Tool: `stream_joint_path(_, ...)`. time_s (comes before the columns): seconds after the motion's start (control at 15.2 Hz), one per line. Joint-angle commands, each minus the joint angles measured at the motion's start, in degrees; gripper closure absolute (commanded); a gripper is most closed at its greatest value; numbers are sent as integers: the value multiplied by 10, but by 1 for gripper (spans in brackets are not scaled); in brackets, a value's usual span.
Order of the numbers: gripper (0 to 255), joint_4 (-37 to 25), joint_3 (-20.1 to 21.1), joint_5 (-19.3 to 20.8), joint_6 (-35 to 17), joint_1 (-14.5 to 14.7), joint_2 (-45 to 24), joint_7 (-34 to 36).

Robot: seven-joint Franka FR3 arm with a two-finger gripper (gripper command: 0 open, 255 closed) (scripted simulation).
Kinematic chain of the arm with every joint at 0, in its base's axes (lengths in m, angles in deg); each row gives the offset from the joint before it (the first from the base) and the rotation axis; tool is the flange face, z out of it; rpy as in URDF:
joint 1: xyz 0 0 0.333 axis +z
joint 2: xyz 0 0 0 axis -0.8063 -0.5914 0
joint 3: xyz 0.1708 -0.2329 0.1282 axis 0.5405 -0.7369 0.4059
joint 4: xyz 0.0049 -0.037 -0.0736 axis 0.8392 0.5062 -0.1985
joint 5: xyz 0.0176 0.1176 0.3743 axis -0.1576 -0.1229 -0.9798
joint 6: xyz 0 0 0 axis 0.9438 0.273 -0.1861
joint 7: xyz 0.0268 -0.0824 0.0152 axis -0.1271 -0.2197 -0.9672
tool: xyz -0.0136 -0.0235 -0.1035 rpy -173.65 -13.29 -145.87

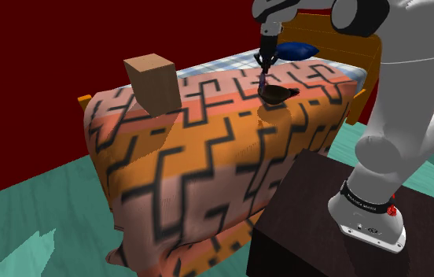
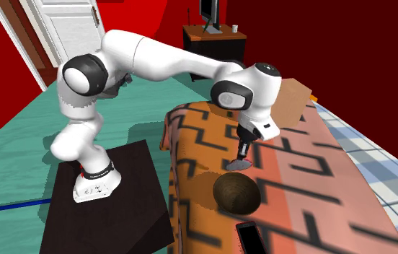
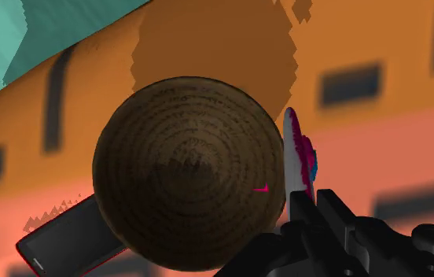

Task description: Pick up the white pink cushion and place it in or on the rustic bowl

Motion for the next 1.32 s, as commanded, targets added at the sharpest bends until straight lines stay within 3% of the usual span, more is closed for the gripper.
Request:
stream_joint_path(0.0,255,-22,-8,-4,8,-19,-16,-27)
stream_joint_path(0.26,255,-84,-19,-13,34,-57,-56,-71)
stream_joint_path(1.25,255,1,-15,-20,-71,-55,-76,-80)
